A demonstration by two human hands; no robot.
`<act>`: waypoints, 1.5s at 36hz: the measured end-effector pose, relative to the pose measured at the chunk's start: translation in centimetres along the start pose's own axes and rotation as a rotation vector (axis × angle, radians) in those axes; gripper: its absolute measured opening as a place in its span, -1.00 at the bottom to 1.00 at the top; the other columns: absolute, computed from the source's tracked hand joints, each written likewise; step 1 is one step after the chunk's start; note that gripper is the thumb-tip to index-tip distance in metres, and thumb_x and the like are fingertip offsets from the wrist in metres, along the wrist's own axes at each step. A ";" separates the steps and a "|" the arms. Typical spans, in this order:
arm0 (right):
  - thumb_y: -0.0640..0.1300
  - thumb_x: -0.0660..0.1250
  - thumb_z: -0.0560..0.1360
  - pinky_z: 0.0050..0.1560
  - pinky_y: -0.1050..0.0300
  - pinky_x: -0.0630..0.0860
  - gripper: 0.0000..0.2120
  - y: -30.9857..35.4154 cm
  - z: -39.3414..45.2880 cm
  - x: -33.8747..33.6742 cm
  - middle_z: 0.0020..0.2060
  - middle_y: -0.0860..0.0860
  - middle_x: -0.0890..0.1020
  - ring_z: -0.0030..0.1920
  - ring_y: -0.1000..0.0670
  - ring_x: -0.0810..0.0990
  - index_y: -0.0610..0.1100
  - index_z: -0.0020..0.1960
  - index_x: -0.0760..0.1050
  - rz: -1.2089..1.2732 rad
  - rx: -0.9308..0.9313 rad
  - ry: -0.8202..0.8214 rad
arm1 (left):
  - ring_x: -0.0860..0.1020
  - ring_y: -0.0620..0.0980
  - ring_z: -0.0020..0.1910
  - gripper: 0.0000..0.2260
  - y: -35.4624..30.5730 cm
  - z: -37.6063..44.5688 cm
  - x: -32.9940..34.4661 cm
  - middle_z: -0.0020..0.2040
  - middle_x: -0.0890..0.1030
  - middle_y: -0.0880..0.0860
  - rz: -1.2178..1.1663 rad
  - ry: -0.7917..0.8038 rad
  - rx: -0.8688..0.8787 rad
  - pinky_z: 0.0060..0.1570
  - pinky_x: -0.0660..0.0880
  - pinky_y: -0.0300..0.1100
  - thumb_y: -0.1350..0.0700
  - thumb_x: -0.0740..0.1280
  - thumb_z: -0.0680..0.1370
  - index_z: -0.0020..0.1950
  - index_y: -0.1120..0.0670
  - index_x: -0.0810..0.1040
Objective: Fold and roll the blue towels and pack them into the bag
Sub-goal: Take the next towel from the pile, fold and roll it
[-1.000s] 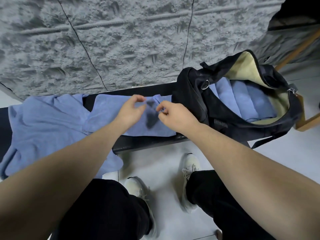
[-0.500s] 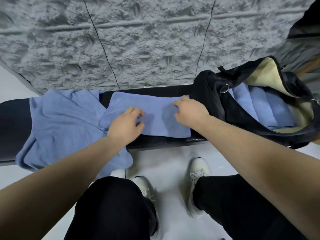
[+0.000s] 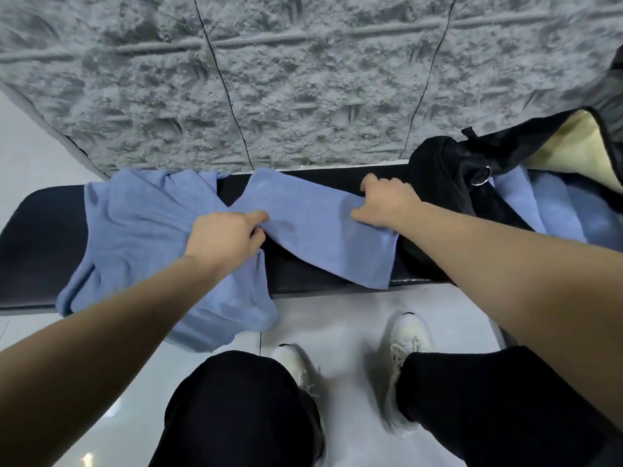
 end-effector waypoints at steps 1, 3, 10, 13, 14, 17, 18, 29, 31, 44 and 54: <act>0.10 0.31 0.43 0.02 0.01 0.43 -0.55 -0.2 0.0 0.1 0.08 -0.10 0.55 0.14 -0.17 0.48 -0.11 0.23 0.42 0.005 0.020 0.030 | 0.58 0.18 -0.12 -0.75 0.4 0.4 -0.1 -0.10 0.65 0.07 -0.009 -0.008 -0.029 -0.28 0.42 -0.11 0.03 0.20 0.57 0.23 -0.11 0.51; 0.11 0.31 0.43 -0.07 0.06 0.43 -0.63 -0.5 0.0 0.1 0.05 -0.08 0.55 0.10 -0.15 0.50 -0.10 0.12 0.51 0.022 0.024 0.068 | 0.53 0.18 -0.22 -0.74 1.3 1.3 -0.1 -0.16 0.63 0.09 -0.058 -0.010 -0.084 -0.33 0.39 -0.11 0.05 0.18 0.58 0.24 -0.08 0.49; -0.01 0.32 0.45 -0.21 0.10 0.45 -0.86 -0.9 -1.1 0.0 -0.13 -0.01 0.59 -0.15 -0.04 0.53 -0.06 -0.16 0.42 0.254 0.048 0.150 | 0.47 0.06 -0.30 -0.71 1.0 5.4 1.4 -0.22 0.54 0.07 -0.516 0.105 -0.200 -0.34 0.36 -0.11 0.16 0.11 0.63 0.31 0.06 0.49; -0.10 0.34 0.47 -0.37 0.15 0.47 -0.89 -1.3 -2.3 0.5 -0.21 -0.08 0.56 -0.27 -0.06 0.52 -0.11 -0.13 0.44 0.457 0.105 0.213 | 0.50 0.09 -0.23 -0.66 -0.1 7.2 2.0 -0.13 0.57 0.16 -0.812 0.134 -0.336 -0.18 0.51 -0.08 0.15 0.10 0.64 0.38 0.08 0.46; -0.14 0.33 0.49 -0.43 0.16 0.51 -0.91 -1.4 -2.8 0.9 -0.23 -0.10 0.55 -0.32 -0.08 0.53 -0.12 -0.14 0.43 0.551 0.136 0.248 | 0.49 0.03 -0.23 -0.65 -0.5 7.7 2.0 -0.10 0.56 0.11 -0.876 0.123 -0.364 -0.20 0.46 -0.13 0.15 0.12 0.64 0.40 0.08 0.44; -0.23 0.30 0.53 -0.44 0.10 0.61 -0.88 -1.7 -4.3 1.9 -0.27 -0.13 0.53 -0.36 -0.10 0.54 -0.13 -0.17 0.40 0.738 0.190 0.325 | 0.46 -0.04 -0.21 -0.59 -1.6 9.1 2.6 0.06 0.49 0.05 -0.986 0.116 -0.439 -0.24 0.37 -0.22 0.20 0.21 0.61 0.48 0.06 0.35; -0.25 0.29 0.53 -0.43 0.10 0.62 -0.87 -1.9 -4.6 2.2 -0.28 -0.12 0.53 -0.36 -0.09 0.55 -0.14 -0.17 0.40 0.772 0.195 0.333 | 0.44 -0.04 -0.28 -0.55 -1.9 9.4 2.8 0.10 0.50 0.07 -1.003 0.119 -0.447 -0.31 0.36 -0.23 0.23 0.22 0.60 0.50 0.06 0.32; -0.29 0.34 0.54 -0.22 0.05 0.67 -0.80 -2.3 -7.4 4.3 0.02 -0.16 0.60 -0.09 -0.11 0.65 -0.19 0.14 0.43 1.033 0.244 0.485 | 0.39 -0.13 -0.11 -0.53 -4.4 7.1 3.3 0.52 0.07 0.07 -1.140 -0.044 -0.590 -0.46 0.36 -0.45 0.35 0.23 0.55 0.44 0.05 0.36; -0.30 0.31 0.56 -0.18 0.08 0.68 -0.77 -2.1 -8.1 4.6 0.05 -0.19 0.61 -0.13 -0.12 0.68 -0.20 0.20 0.41 1.043 0.254 0.539 | 0.41 -0.08 -0.22 -0.59 -3.8 5.6 4.0 0.44 0.21 0.09 -1.174 -0.065 -0.745 -0.38 0.38 -0.32 0.26 0.28 0.54 0.38 0.07 0.40; -0.21 0.38 0.54 -0.09 0.10 0.66 -0.77 -1.1 -10.6 5.6 0.01 -0.11 0.63 -0.21 -0.03 0.66 -0.08 0.11 0.37 1.056 0.258 0.449 | 0.42 0.01 -0.27 -0.68 -3.6 0.5 4.7 -0.09 0.50 0.11 -1.320 0.016 -0.727 -0.30 0.37 -0.13 0.38 0.27 0.49 0.12 0.02 0.42; -0.12 0.33 0.49 -0.33 0.10 0.42 -0.67 -3.4 -11.2 3.7 -0.28 -0.02 0.54 -0.33 -0.02 0.51 -0.03 0.16 0.26 0.524 0.098 0.109 | 0.48 0.02 -0.08 -0.79 -5.1 -2.1 2.2 0.08 0.35 0.02 -0.805 0.004 -0.352 0.03 0.45 -0.17 0.26 0.38 0.46 0.05 0.05 0.52</act>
Point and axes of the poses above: each hand's wrist, its own z-axis towards the middle knuckle, its own x-axis out of the palm, y = z × x, the point moved 7 cm from there along z, towards the middle knuckle
